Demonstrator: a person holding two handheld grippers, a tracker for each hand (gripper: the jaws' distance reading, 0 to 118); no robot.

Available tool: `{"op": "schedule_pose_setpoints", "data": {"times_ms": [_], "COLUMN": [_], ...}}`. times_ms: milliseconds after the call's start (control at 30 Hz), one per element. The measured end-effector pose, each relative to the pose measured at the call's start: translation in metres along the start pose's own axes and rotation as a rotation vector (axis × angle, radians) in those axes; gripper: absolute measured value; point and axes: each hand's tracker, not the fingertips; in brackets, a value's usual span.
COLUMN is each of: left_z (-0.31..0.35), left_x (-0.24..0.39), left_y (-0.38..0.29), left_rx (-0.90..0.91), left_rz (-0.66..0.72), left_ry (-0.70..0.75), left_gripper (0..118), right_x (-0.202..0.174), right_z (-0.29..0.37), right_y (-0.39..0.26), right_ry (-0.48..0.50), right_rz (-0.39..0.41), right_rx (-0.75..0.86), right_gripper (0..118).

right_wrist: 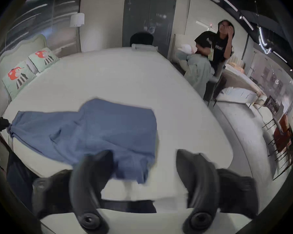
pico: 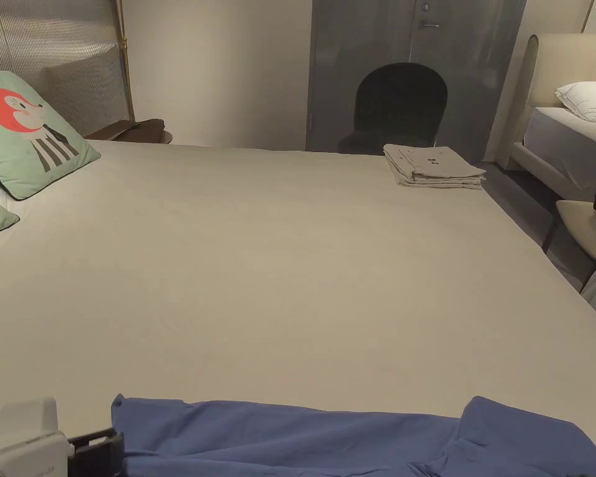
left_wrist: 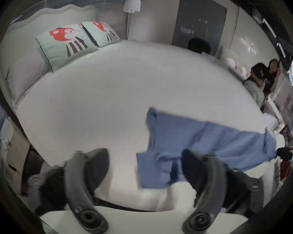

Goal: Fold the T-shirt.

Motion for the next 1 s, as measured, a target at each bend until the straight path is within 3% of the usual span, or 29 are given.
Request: {"op": "schedule_pose_setpoints", "data": {"times_ms": [200, 233, 267, 333, 400, 433, 533, 667, 800, 933, 1000], "left_z": [0.041, 0.045, 0.048, 0.054, 0.053, 0.052, 0.044, 0.027, -0.001, -0.038, -0.055], "left_x": [0.034, 0.041, 0.046, 0.054, 0.06, 0.061, 0.056, 0.032, -0.01, -0.063, -0.082], "left_y": [0.046, 0.052, 0.055, 0.062, 0.067, 0.068, 0.07, 0.068, 0.064, 0.055, 0.048], "left_rx": [0.272, 0.307, 0.337, 0.374, 0.38, 0.382, 0.345, 0.282, 0.148, -0.037, -0.113], "left_rz": [-0.028, -0.041, -0.053, -0.074, -0.087, -0.102, -0.106, -0.015, 0.163, 0.333, 0.377], "left_ry": [-0.033, -0.039, -0.053, -0.07, -0.074, -0.086, -0.134, -0.193, -0.368, -0.493, -0.537], "left_gripper": [97, 90, 76, 70, 21, 2, 1, 1, 7, 92, 95], "right_x": [-0.028, -0.034, -0.039, -0.054, -0.062, -0.068, -0.077, -0.087, -0.095, -0.105, -0.111], "right_z": [0.027, 0.03, 0.032, 0.039, 0.039, 0.041, 0.041, 0.033, 0.029, 0.03, 0.032], "right_y": [0.044, 0.051, 0.055, 0.064, 0.07, 0.072, 0.076, 0.077, 0.076, 0.076, 0.076], "right_ry": [-0.042, -0.042, -0.046, -0.053, -0.039, -0.026, 0.002, 0.022, 0.024, 0.04, 0.046], "right_rz": [-0.043, -0.054, -0.061, -0.066, -0.075, -0.084, -0.085, -0.061, -0.049, -0.049, -0.033], "right_rx": [0.339, 0.378, 0.411, 0.464, 0.484, 0.496, 0.504, 0.495, 0.473, 0.443, 0.432], "right_gripper": [84, 73, 68, 63, 24, 7, 0, 0, 0, 0, 0]}}
